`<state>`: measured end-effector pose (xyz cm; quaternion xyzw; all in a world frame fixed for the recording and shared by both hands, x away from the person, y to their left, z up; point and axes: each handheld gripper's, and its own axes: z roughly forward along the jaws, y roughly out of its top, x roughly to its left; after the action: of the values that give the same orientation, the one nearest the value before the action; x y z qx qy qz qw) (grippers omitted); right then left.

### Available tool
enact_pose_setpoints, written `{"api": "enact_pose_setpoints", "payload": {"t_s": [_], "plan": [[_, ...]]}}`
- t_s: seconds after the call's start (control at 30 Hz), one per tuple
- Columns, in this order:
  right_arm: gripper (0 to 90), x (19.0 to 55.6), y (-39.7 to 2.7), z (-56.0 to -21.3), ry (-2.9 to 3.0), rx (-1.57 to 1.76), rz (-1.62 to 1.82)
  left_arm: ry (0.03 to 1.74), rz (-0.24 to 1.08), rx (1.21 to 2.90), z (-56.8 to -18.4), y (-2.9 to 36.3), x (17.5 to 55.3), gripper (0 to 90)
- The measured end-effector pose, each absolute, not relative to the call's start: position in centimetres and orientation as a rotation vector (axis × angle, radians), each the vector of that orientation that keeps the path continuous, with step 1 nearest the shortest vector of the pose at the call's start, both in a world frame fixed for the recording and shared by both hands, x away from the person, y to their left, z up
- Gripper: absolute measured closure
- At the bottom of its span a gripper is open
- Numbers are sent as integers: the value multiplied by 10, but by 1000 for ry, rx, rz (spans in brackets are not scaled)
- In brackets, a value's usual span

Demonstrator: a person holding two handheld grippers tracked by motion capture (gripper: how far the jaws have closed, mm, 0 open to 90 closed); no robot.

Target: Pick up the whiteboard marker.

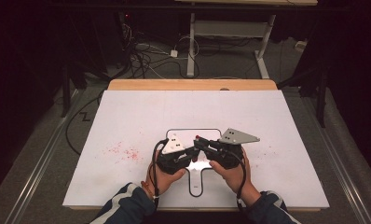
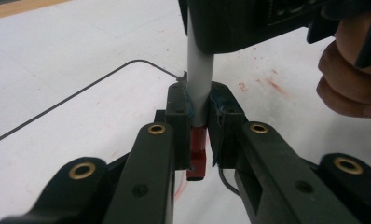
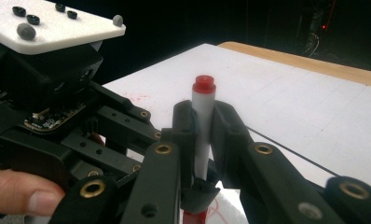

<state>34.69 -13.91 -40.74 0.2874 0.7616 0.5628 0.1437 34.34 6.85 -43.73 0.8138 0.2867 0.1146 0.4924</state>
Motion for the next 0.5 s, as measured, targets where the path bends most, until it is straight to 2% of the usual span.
{"api": "enact_pose_setpoints", "payload": {"t_s": [0.1,0.3,0.5], "plan": [[792,347,-138,-408,2203,826,1615,693,292,1988,-437,69,343,781],[687,348,-137,-409,2202,835,1593,699,306,2005,-439,71,345,782],[671,350,-135,-412,2234,828,1546,692,319,2016,-440,71,345,781]]}}
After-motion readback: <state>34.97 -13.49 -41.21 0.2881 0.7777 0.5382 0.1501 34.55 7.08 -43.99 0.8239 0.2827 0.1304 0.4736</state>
